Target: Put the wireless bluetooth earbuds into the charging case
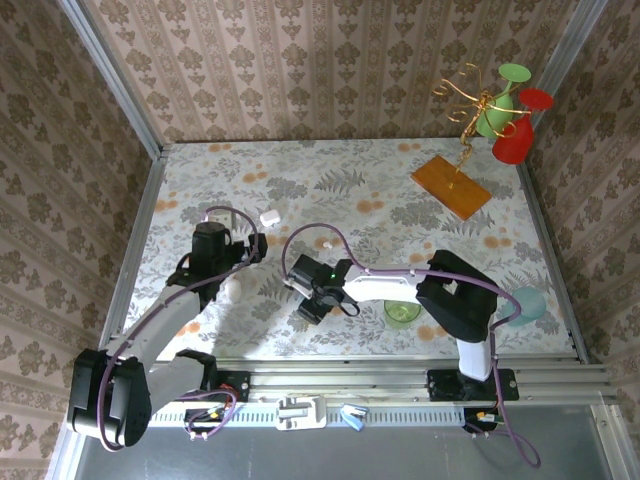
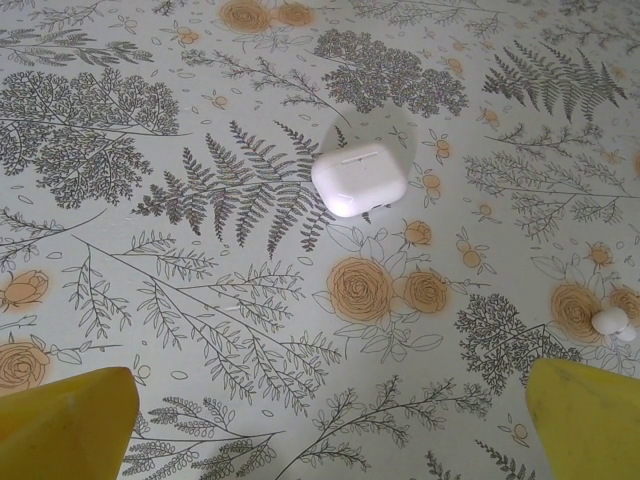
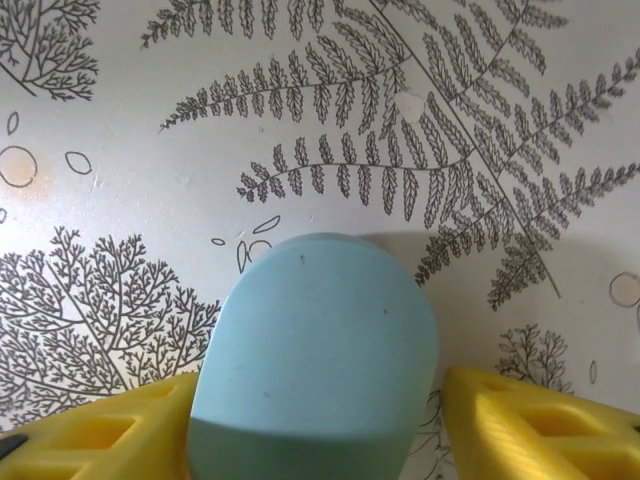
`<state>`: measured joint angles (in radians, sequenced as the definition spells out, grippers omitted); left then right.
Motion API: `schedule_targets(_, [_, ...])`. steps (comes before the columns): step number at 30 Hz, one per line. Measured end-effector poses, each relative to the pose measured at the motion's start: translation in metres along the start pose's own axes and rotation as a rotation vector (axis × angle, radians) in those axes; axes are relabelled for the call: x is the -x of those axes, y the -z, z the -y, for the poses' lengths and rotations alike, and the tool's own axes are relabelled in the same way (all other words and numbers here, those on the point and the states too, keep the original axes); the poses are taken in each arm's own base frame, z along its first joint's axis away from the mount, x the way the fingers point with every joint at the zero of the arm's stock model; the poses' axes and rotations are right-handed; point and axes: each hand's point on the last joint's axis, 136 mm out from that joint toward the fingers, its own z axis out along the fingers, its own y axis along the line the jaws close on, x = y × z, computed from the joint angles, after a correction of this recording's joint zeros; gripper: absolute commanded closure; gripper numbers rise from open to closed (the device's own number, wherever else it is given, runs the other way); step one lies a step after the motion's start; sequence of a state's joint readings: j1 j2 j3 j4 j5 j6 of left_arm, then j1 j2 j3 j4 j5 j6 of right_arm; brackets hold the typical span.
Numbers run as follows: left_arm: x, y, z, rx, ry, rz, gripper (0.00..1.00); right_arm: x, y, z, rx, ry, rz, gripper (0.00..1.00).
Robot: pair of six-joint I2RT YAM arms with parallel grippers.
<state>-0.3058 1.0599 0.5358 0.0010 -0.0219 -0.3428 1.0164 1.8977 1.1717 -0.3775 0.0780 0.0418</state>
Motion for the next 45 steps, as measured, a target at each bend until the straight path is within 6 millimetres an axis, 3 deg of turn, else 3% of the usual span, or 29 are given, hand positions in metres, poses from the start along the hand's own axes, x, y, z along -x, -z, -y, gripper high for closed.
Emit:
schedule_targets(6, [-0.002,-0.004,0.0,0.002,-0.006,-0.007,0.0,-0.003,0.001,0.001,0.004,-0.022,0.077,0.37])
schedule_targets(10, [-0.007,-0.008,-0.002,0.008,-0.012,-0.026,0.0,-0.003,0.001,-0.001,0.016,-0.028,0.116,0.47])
schedule_targets(16, [-0.005,-0.009,-0.001,0.005,-0.022,-0.017,0.0,-0.002,0.001,-0.001,0.018,-0.029,0.134,0.47])
schedule_targets(19, [-0.003,-0.009,-0.001,0.003,-0.022,-0.01,0.0,-0.003,0.002,-0.001,0.019,-0.024,0.138,0.58])
schedule_targets(27, [0.003,-0.005,0.009,-0.054,-0.033,0.02,0.0,-0.007,0.011,-0.003,0.048,-0.005,0.121,0.69])
schedule_targets(31, [0.019,0.009,0.029,-0.164,-0.041,0.083,0.0,-0.001,0.036,0.004,0.086,-0.009,0.155,0.69])
schedule_targets(38, [0.049,0.044,0.08,-0.427,-0.167,0.164,0.0,0.014,0.099,0.046,0.142,-0.053,0.264,0.71])
schedule_targets(42, [0.05,0.059,0.12,-0.628,-0.255,0.214,0.0,0.02,0.136,0.071,0.162,-0.06,0.312,0.76])
schedule_targets(45, [0.039,0.067,0.152,-0.804,-0.324,0.241,0.0,0.021,0.161,0.085,0.178,-0.06,0.344,0.76])
